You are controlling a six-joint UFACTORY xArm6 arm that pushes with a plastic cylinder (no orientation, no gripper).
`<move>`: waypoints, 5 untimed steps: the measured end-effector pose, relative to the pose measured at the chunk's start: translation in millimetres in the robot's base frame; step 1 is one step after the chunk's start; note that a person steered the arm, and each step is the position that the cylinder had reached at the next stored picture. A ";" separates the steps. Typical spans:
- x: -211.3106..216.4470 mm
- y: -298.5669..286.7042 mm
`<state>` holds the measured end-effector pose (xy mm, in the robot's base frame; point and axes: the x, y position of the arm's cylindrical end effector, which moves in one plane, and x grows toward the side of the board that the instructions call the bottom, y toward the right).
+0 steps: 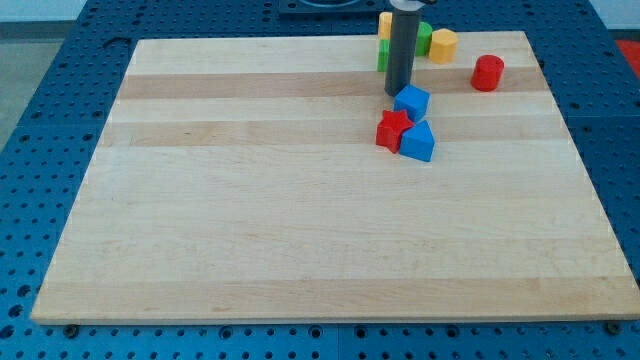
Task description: Slide the red star to the center of the board
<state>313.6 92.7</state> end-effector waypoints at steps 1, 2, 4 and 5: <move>0.0 45.4; 0.1 81.9; 38.2 101.4; 55.2 83.6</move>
<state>368.8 176.3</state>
